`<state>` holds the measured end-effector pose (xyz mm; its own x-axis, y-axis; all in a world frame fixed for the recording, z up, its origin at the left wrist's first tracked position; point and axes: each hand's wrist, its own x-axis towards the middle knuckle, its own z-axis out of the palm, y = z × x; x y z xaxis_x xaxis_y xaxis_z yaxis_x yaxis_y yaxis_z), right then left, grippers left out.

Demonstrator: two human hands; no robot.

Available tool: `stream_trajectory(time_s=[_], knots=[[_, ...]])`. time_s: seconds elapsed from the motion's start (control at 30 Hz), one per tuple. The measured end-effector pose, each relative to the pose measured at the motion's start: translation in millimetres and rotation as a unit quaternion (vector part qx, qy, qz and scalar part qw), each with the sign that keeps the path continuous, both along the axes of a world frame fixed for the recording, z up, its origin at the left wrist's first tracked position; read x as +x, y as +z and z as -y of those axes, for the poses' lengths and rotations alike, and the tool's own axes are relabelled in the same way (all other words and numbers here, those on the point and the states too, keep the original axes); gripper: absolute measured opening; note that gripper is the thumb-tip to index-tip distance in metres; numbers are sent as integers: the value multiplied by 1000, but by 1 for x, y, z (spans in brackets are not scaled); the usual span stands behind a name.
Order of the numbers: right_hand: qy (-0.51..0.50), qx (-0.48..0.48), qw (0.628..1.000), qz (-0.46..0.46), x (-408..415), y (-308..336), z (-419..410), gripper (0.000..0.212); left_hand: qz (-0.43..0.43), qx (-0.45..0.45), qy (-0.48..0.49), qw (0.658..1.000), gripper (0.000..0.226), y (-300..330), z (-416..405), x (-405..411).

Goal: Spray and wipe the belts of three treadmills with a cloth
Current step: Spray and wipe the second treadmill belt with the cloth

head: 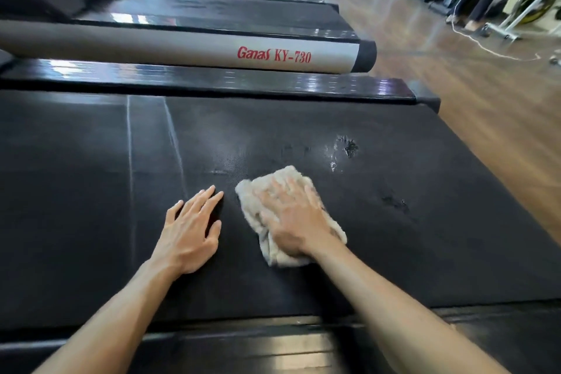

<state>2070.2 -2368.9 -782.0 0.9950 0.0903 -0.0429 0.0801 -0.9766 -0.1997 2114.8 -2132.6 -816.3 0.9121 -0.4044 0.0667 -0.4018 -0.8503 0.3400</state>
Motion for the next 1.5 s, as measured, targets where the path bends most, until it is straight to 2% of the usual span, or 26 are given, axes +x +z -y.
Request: stream_trajectory(time_s=[0.1, 0.2, 0.3, 0.4, 0.5, 0.6, 0.7, 0.8, 0.93, 1.03, 1.13, 1.2, 1.3, 1.4, 1.5], knots=[[29, 26, 999, -13, -31, -16, 39, 63, 16, -5, -15, 1000, 73, 5, 6, 34], [-60, 17, 998, -13, -16, -24, 83, 59, 18, 4, 16, 1000, 71, 5, 12, 65], [-122, 28, 992, -25, 45, -13, 68, 55, 3, 23, 35, 999, 73, -3, 17, 78], [-50, 16, 999, -6, 61, -10, 31, 47, 14, 56, 35, 998, 78, -14, 17, 80], [26, 29, 998, -40, 25, -24, 49, 67, 28, 63, 35, 997, 90, -17, 18, 81], [-40, 12, 999, -24, 30, -29, 94, 73, 29, 74, 38, 996, 95, -16, 18, 82], [-104, 6, 994, -30, 83, -28, 85, 64, 32, 80, 41, 995, 90, -16, 19, 81], [-61, 11, 998, -20, 108, -29, 47, 59, 30, 79, 42, 996, 80, -15, 20, 81], [31, 30, 999, -10, 49, -24, 56, 71, 34, 63, 41, 997, 93, -15, 19, 81], [-8, 31, 999, -13, 36, -18, 91, 68, 35, 68, 39, 996, 94, -15, 19, 79], [-78, -3, 997, -6, 78, -11, 90, 54, 31, 73, 45, 996, 95, -13, 21, 79], [-86, -3, 996, -6, 111, -11, 68, 51, 36, 78, 41, 995, 94, -14, 22, 79], [-20, -26, 999, 6, 122, -22, 34, 53, 39, 64, 43, 996, 93, -14, 20, 82], [46, 13, 999, -13, 81, -20, 42, 68, 38, 61, 39, 997, 92, -15, 19, 82], [16, 20, 1000, -15, 60, -24, 79, 77, 37, 68, 41, 996, 92, -14, 19, 80]])
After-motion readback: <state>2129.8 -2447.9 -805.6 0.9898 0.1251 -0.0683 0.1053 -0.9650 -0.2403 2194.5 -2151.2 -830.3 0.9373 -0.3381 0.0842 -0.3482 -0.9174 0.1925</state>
